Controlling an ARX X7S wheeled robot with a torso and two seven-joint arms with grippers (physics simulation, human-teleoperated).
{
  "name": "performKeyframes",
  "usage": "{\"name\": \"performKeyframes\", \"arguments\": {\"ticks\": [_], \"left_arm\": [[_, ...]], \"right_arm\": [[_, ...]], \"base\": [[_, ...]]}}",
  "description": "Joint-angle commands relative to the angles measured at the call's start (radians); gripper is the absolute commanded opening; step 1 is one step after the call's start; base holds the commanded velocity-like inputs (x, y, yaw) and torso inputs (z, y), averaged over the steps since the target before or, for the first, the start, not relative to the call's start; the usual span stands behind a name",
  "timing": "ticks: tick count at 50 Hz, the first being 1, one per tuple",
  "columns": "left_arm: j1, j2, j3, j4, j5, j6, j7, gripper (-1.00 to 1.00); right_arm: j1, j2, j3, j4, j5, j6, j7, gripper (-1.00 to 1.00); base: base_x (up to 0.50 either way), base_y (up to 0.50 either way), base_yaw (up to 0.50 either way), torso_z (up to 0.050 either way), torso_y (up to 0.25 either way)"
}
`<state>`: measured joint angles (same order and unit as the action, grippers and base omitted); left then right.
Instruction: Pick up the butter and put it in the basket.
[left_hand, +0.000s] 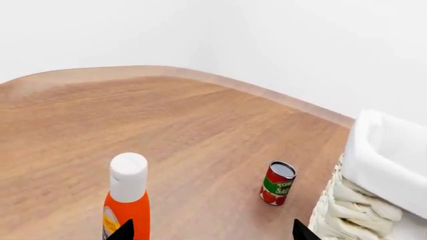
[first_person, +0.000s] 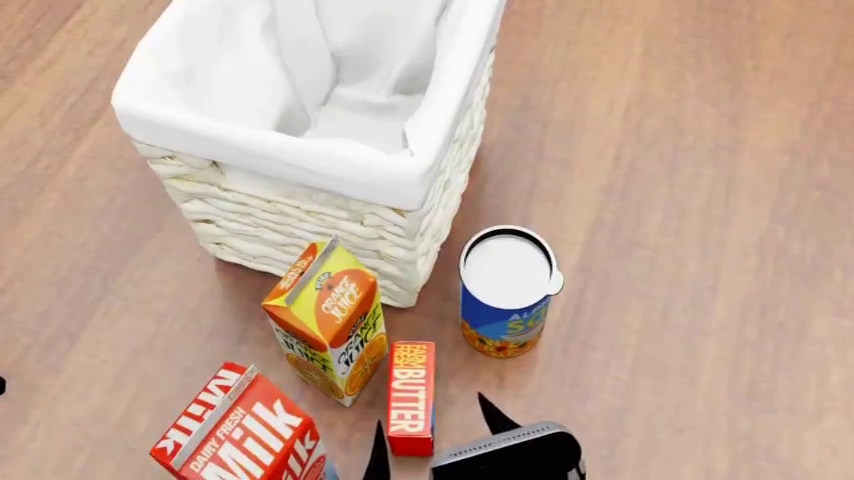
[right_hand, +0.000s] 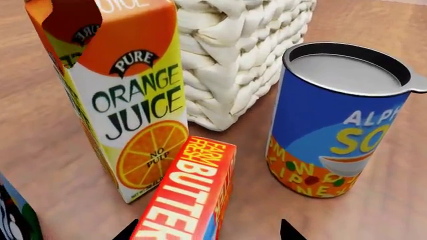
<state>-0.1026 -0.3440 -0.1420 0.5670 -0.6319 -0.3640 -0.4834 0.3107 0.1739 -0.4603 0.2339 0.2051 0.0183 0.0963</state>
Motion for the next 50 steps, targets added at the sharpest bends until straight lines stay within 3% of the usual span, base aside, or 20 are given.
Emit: {"name": "performKeyframes", "arguments": {"ticks": [1,15,16,30,50], "left_arm": [[0.004,-0.002,0.000,0.010,-0.008,-0.003,-0.008,1.00],[0.008,-0.006,-0.004,0.022,-0.021,-0.006,-0.018,1.00],[0.007,-0.006,-0.004,0.022,-0.022,-0.007,-0.019,1.00],[0.002,-0.011,-0.007,0.018,-0.029,-0.007,-0.024,1.00],[-0.011,-0.010,0.003,-0.001,-0.023,0.001,-0.026,1.00]], "right_arm": [[0.016,0.002,-0.002,0.018,0.024,0.020,-0.013,1.00],[0.022,0.009,-0.013,0.016,0.026,0.023,-0.016,1.00],[0.021,0.009,-0.012,0.017,0.026,0.018,-0.015,-1.00],[0.001,0.011,-0.015,-0.003,0.015,-0.017,0.013,-1.00],[-0.225,0.158,-0.007,-0.639,-0.090,0.236,0.227,-1.00]], "base": [[0.00,0.00,0.00,0.000,0.000],[0.00,0.00,0.00,0.000,0.000],[0.00,0.00,0.00,0.000,0.000],[0.00,0.00,0.00,0.000,0.000],[0.00,0.00,0.00,0.000,0.001]]}}
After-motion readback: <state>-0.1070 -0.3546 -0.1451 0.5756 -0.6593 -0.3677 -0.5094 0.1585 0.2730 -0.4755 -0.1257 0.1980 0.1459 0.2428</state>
